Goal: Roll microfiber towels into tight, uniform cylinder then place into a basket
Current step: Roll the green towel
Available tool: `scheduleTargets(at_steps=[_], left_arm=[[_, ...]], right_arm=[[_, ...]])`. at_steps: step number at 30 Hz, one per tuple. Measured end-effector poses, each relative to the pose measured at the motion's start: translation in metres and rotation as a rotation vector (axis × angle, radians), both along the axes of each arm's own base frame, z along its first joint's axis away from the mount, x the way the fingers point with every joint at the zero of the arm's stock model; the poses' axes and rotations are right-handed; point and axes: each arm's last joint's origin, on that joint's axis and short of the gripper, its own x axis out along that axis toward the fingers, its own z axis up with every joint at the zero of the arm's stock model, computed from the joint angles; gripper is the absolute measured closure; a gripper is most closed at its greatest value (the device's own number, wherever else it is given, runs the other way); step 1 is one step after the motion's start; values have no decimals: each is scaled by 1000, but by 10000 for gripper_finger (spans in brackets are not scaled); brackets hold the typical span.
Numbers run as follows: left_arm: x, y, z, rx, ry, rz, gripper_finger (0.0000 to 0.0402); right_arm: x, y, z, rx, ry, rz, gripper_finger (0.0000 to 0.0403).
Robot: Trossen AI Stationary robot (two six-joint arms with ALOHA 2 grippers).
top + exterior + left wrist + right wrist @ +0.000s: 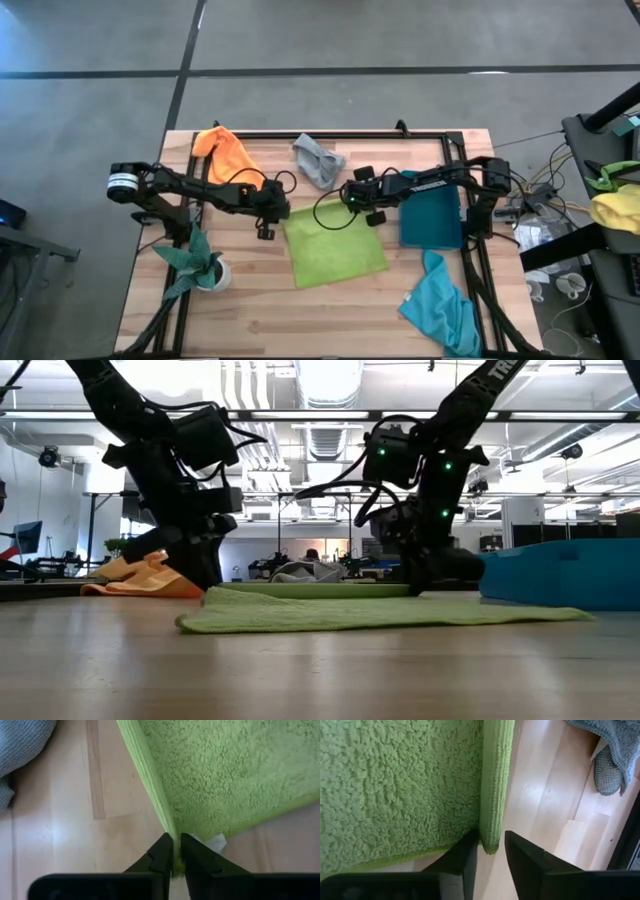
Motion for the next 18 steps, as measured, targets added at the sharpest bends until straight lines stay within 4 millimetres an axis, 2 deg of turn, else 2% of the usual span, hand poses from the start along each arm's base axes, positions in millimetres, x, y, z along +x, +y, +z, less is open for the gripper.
scheduleTargets(at_steps=[6,18], left_arm=[[1,0,1,19,4,-47,345],[4,0,5,21,-11,-72,343]], right_arm=[[3,0,8,19,0,11,294],[3,0,13,25,-3,-28,299]])
